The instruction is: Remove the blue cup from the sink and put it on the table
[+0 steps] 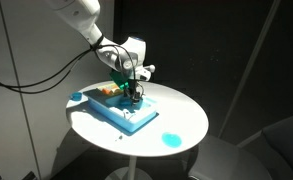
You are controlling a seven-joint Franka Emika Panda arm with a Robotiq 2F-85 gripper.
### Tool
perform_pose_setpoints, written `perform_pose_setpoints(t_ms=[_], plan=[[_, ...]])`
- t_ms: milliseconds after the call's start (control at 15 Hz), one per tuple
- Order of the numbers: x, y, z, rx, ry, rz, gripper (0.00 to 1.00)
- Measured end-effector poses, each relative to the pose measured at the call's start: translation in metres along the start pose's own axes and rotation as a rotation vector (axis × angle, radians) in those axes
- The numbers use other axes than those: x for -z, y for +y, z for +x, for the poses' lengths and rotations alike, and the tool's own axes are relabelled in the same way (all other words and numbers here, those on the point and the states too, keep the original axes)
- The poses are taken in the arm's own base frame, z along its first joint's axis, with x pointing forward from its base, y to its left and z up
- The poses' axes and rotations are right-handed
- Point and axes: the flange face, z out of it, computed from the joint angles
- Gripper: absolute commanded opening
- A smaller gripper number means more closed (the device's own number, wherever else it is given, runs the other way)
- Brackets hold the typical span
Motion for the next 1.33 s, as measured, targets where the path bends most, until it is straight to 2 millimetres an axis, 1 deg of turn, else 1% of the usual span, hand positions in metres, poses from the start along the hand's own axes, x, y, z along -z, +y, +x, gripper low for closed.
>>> perform_pose_setpoints(t_ms=[533,800,1067,1333], plan=[[-0.005,0.011,0.003,0.008,-0.002,-0.034,1.00],[-0.007,0.014,0.003,0.006,-0.005,-0.039,1.00],[-0.008,0.010,0.001,0.012,-0.006,-0.038,1.00],[-0.010,0.000,-0.003,0.028,-0.010,-0.037,1.00]])
